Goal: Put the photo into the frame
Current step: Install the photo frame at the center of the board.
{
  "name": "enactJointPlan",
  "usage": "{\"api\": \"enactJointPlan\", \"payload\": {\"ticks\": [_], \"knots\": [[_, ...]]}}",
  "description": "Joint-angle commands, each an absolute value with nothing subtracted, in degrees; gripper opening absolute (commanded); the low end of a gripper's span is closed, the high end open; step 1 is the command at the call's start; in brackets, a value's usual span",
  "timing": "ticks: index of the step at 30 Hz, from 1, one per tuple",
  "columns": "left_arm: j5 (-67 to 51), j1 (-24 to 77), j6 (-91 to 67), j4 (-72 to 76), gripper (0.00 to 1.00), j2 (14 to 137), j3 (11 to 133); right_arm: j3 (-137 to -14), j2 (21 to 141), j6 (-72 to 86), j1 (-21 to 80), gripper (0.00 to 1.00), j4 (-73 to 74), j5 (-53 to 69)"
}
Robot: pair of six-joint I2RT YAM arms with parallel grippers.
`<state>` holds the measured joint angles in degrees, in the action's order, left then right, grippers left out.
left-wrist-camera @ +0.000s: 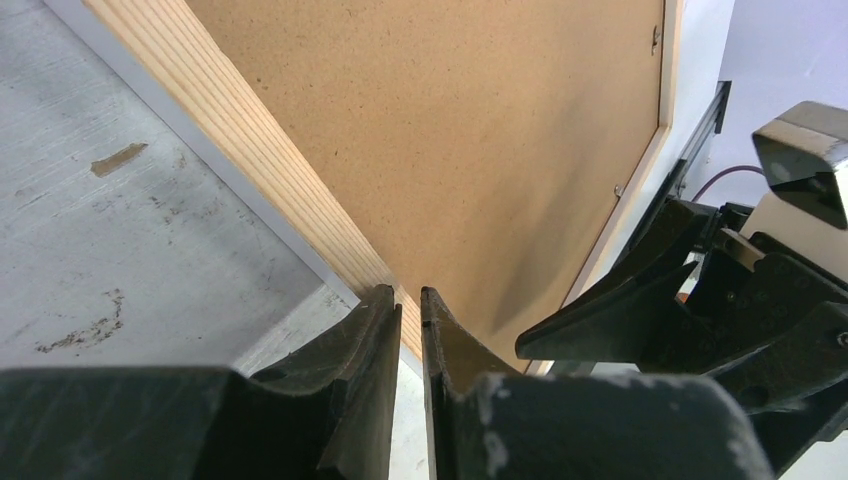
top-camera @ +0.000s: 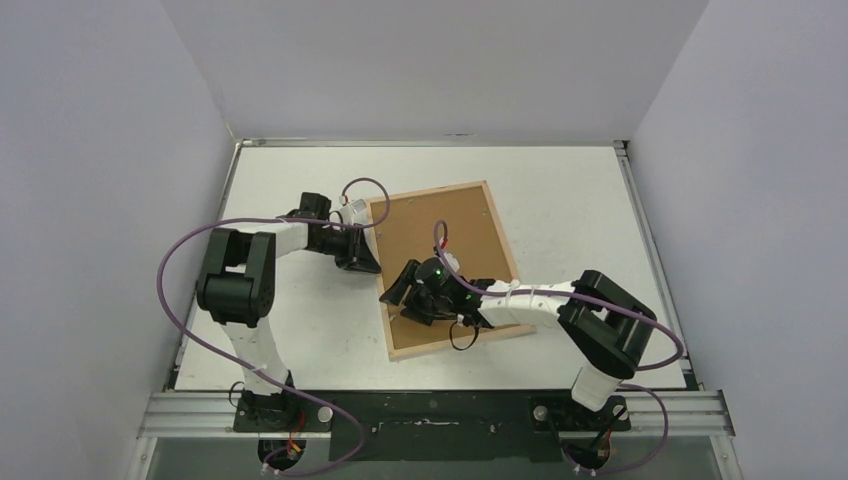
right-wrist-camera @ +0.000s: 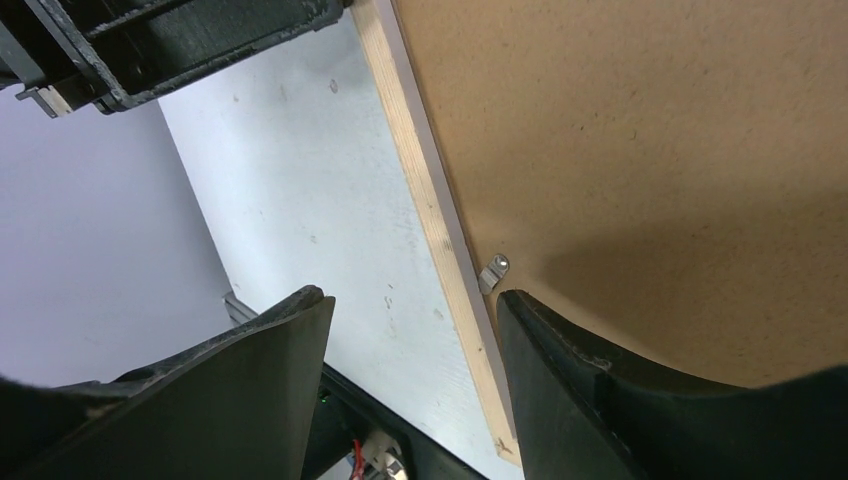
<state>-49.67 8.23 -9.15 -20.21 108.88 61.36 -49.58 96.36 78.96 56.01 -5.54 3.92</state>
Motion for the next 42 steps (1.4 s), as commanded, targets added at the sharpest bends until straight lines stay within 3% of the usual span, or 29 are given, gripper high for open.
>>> {"api": "enactJointPlan", "payload": {"ticks": [1,23,42], "knots": [[-48.06,8.23,-6.67,-21.54,0.14,109.9,63.23,-49.48,97.39,84.21,57.4,0.62,-7.17,3.79],[-49.52,8.26,-6.29,-21.37,0.13,110.13,62.9,-50.35,102.45,87.87,58.35,0.63,-9.5,6.3],[-50.88,8.35,-5.25,-21.52,0.12,110.52,62.36,-52.73,103.82,88.07,58.96,0.63,-8.09,1.19]]}}
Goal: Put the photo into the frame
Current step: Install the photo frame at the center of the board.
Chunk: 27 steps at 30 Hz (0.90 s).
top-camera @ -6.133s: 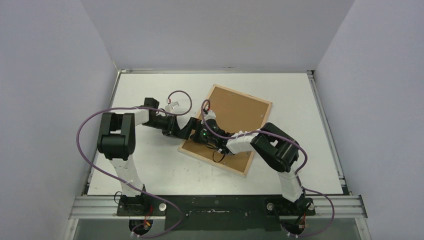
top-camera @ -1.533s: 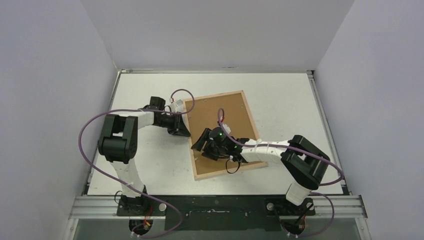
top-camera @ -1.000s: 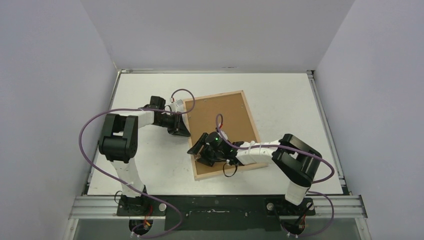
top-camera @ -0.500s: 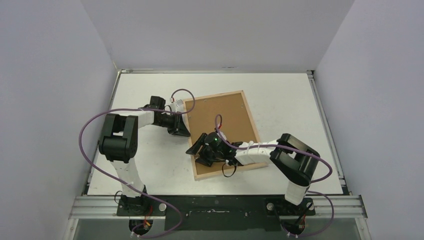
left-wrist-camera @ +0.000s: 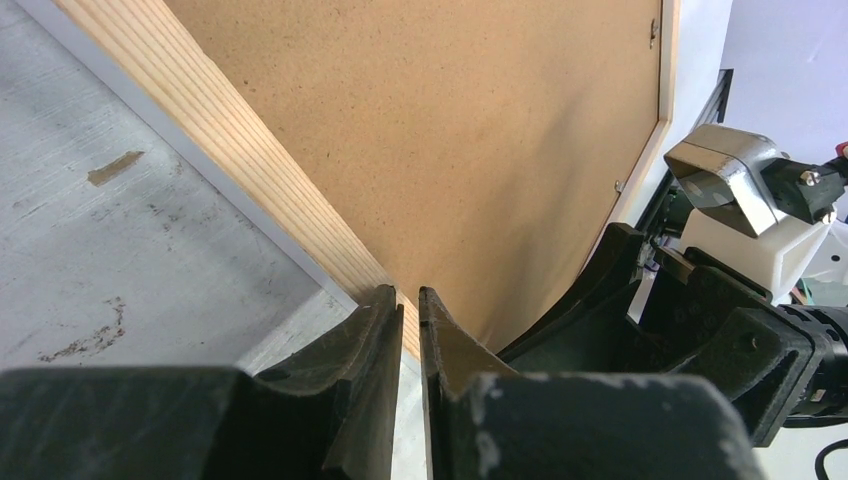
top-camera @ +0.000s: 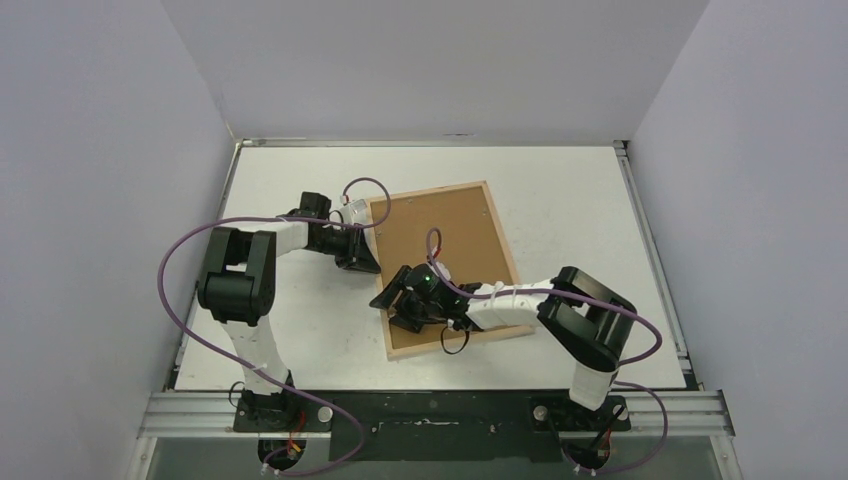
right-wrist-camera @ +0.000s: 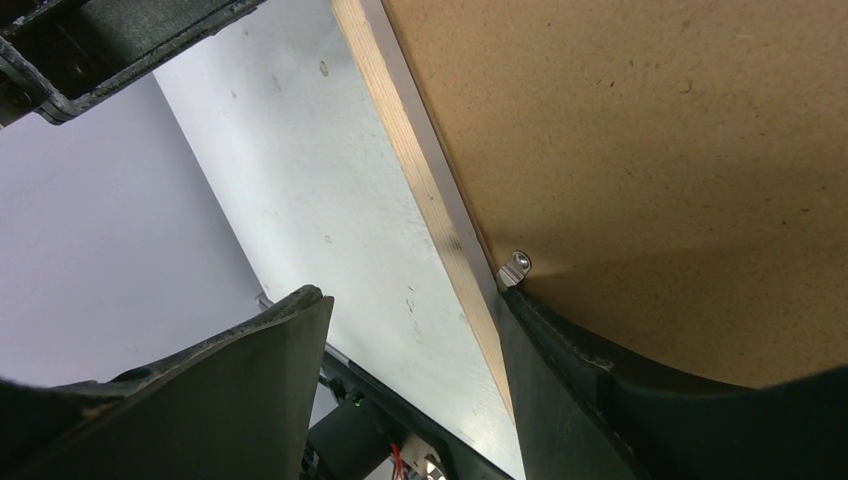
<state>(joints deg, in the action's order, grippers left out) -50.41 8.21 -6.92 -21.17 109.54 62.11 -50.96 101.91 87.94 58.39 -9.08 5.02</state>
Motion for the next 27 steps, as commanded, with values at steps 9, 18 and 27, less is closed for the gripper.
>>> {"api": "enactJointPlan", "payload": {"ticks": [9,18,27], "knots": [[-51.58,8.32,-4.02,-22.7,0.11,110.78,62.43,-52.16,103.06,88.33,59.47,0.63,-9.27,-6.14],[-52.09,8.34,-3.18,-23.99,0.1,111.12,63.05,-52.5,104.59,88.88,60.38,0.63,-12.56,-12.86],[-52.6,8.2,-2.2,-25.17,0.09,111.18,63.63,-52.38,103.68,86.41,60.47,0.63,-16.21,-12.29]]}}
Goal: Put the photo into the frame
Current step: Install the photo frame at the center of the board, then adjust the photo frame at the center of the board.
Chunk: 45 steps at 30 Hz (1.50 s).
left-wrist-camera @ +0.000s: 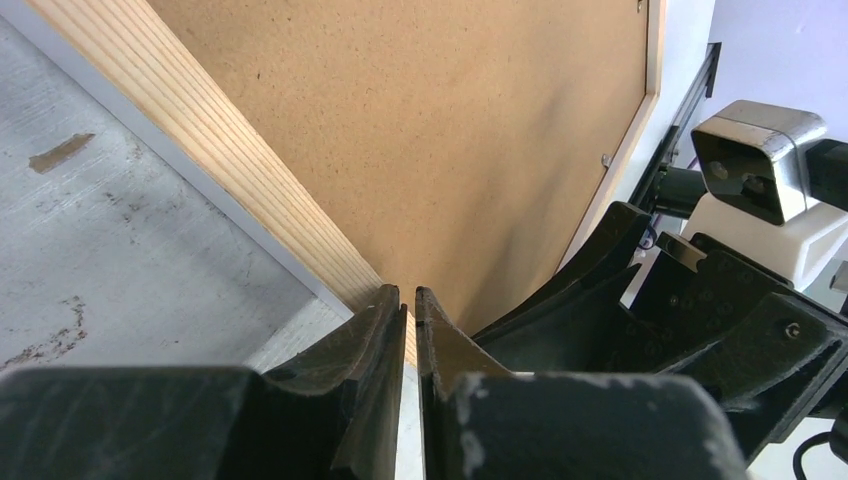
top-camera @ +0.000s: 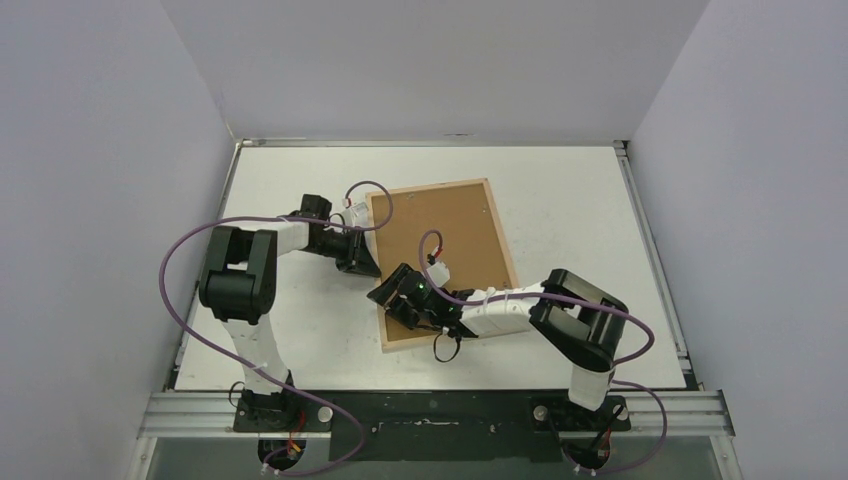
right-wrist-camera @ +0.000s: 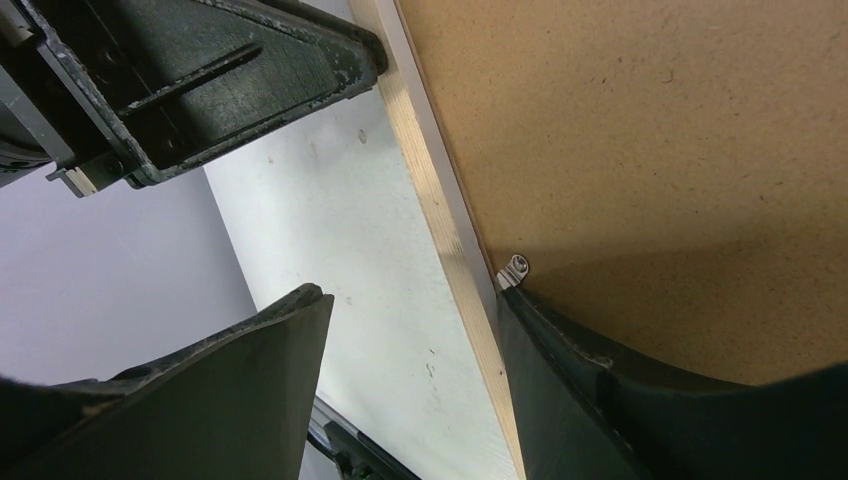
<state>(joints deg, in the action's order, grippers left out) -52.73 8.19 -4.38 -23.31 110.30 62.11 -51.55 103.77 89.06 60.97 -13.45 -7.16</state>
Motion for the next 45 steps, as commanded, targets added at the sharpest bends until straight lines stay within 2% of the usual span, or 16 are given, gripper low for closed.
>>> {"api": "enactJointPlan", "payload": {"ticks": [1,5,11,13,17,19,21,24,27,32,35,38,45], "knots": [[-52.64,8.17,-2.27,-25.29,0.09,111.2,63.71,-52.31,103.05,85.95,60.47,0.63,-16.45,-11.86],[-52.73,7.71,-2.42,-25.47,0.09,111.13,64.37,-51.91,99.49,83.68,60.52,0.63,-14.62,-11.79],[-52.73,7.28,-1.96,-26.49,0.09,110.92,65.36,-52.03,92.68,77.55,60.68,0.61,-7.59,-17.86],[-52.74,7.0,-2.23,-26.3,0.09,110.65,65.38,-51.59,92.4,77.19,60.73,0.56,-7.64,-17.53],[-52.47,6.85,-2.71,-26.28,0.09,110.47,65.52,-52.11,95.46,77.07,60.73,0.34,-9.41,-12.97],[-52.27,6.83,-2.68,-26.38,0.09,110.24,65.4,-52.96,96.95,76.53,60.61,0.27,-9.48,-11.56],[-52.13,6.8,-2.39,-26.62,0.09,109.74,65.3,-53.36,97.0,75.43,59.82,0.3,-9.84,-11.35],[-52.87,6.47,-2.73,-26.79,0.09,109.0,65.26,-53.97,95.54,72.31,56.87,0.5,-9.61,-12.01],[-53.94,5.51,-3.03,-28.07,0.09,107.83,66.37,-55.51,95.0,66.6,53.01,0.56,-10.16,-12.47],[-55.42,1.38,-4.23,-29.17,0.1,105.65,69.38,-67.08,102.02,55.63,49.05,0.57,-5.92,-12.35],[-55.59,-3.05,-4.69,-29.94,0.19,104.68,70.9,-77.42,109.41,49.28,49.03,0.57,-1.07,-12.56],[-55.63,-7.83,-3.36,-32.31,0.32,104.26,72.87,-87.61,116.89,45.09,49.09,0.57,4.87,-12.12],[-57.32,-14.93,-0.4,-36.42,0.35,104.24,75.9,-102.82,128.12,38.34,51.76,0.52,15.31,-18.12]]}}
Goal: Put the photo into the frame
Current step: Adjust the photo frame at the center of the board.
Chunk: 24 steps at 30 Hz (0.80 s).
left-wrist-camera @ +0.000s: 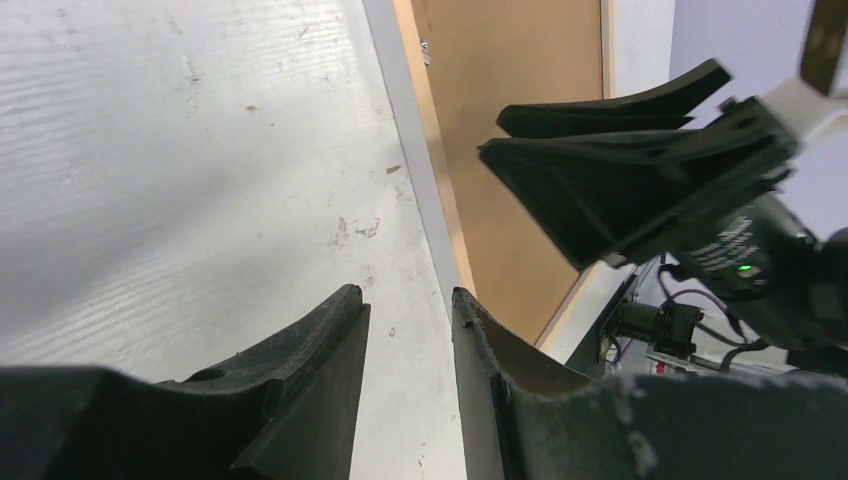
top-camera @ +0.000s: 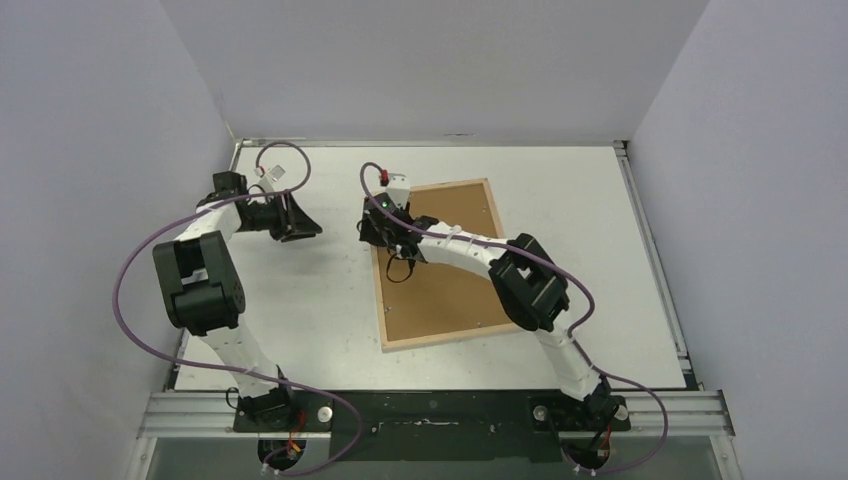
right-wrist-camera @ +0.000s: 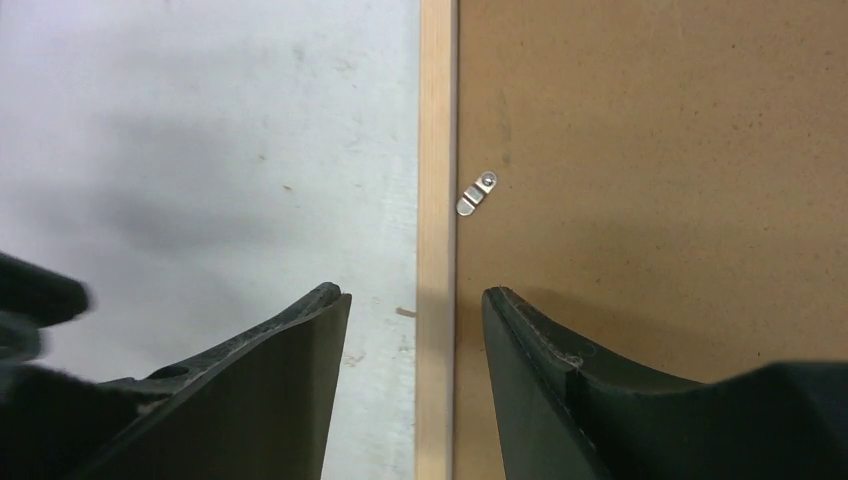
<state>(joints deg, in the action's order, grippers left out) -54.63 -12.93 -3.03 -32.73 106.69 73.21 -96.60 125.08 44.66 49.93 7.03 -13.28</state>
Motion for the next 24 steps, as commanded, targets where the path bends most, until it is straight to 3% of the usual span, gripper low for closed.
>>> {"api": "enactJointPlan", "payload": {"ticks": [1,9,24], "knots": [[-57.49,-15.48,-0.28,-36.72,0.35,104.3,75.99,-104.25,129.01,37.74,52.12,0.52,16.32,-18.76],[-58.27,-17.0,1.88,-38.3,0.35,104.64,75.33,-110.04,133.84,35.18,53.89,0.5,20.18,-19.85],[-58.89,-18.01,2.9,-39.88,0.34,104.94,75.53,-111.67,135.99,30.2,56.54,0.29,21.88,-23.66]]}}
